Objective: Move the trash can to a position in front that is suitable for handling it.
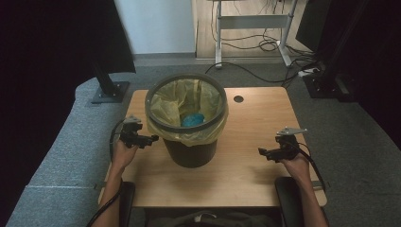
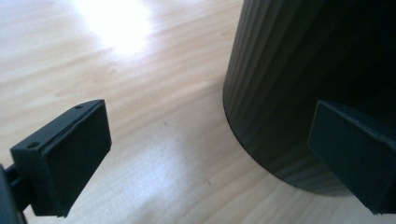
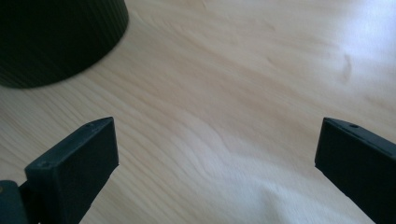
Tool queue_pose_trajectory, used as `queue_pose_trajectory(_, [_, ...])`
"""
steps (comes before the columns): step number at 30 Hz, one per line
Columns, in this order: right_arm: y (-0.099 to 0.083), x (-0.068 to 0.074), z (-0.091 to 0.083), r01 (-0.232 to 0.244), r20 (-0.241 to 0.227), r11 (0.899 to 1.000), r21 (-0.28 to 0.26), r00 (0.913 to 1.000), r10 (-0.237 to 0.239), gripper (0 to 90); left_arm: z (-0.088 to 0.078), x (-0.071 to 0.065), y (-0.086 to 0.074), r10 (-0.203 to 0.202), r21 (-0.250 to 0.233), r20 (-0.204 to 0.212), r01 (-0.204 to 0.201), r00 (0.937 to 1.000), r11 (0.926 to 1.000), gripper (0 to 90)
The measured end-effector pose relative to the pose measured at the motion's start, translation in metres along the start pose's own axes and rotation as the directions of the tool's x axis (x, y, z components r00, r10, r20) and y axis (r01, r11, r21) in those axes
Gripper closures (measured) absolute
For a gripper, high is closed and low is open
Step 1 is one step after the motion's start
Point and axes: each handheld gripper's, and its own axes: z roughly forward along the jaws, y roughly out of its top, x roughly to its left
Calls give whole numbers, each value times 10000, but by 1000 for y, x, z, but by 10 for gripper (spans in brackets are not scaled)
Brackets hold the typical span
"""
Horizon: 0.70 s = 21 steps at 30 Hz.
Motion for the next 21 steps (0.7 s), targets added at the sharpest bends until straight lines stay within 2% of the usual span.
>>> queue_pose_trajectory(3, [8, 4, 1, 9, -121, 9998, -216, 9999, -12, 0, 2, 0, 7, -68, -56, -27, 68, 10000, 10000, 0])
queue_pose_trajectory(7, [21, 10, 6, 193, -14, 9990, -394, 9998, -193, 0, 6, -1, 14, 44, -9, -191, -45, 9998, 10000, 0])
queue_pose_trajectory(14, [33, 14, 15, 216, 220, 9991, -354, 9995, -209, 0, 7, -2, 17, 81, 19, -356, -80, 9993, 10000, 0])
queue_pose_trajectory(18, [41, 18, 24, 132, 179, 9990, -428, 9998, -124, 0, 10, -6, 20, 219, 75, -359, -217, 9991, 9997, 0])
queue_pose_trajectory(21, [47, 22, 30, 384, 280, 9989, -279, 9989, -376, 0, 13, -11, 24, 405, 139, -268, -402, 9988, 9991, 0])
